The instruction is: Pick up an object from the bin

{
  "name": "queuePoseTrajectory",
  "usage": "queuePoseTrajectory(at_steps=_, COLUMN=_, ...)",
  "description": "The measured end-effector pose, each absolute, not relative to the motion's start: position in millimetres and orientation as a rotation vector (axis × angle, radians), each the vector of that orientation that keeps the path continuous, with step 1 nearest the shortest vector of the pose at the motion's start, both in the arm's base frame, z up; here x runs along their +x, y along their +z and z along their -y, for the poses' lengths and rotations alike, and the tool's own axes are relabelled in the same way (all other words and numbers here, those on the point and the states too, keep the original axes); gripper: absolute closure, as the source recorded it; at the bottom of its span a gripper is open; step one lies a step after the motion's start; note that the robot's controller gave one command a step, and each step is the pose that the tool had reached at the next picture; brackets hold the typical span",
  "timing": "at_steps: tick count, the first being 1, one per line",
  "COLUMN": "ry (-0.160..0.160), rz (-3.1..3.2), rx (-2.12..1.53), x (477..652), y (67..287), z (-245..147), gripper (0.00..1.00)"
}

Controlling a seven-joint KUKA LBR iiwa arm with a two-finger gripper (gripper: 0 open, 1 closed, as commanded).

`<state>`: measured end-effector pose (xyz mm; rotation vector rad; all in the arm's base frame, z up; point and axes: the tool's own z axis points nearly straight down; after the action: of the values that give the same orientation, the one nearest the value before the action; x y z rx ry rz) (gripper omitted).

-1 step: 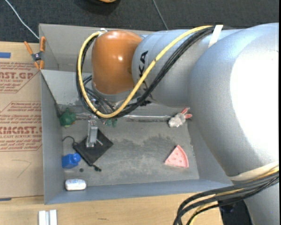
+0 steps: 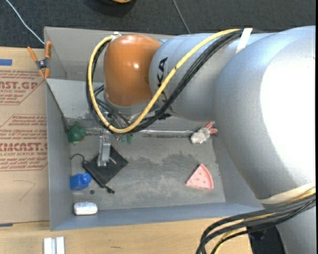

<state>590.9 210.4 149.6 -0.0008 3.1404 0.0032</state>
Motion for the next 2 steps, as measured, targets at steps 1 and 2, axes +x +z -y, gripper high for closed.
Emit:
queuePoseTrajectory(at_steps=1, ry=0.002, rz=-3.145, rx=-0.042, x=560.2, y=67, z=-233, gripper=0.0)
queuePoseTrajectory(at_steps=2, ry=0.003, rz=-3.104, rx=-0.469, x=557.6, y=80, z=-211, gripper=0.0)
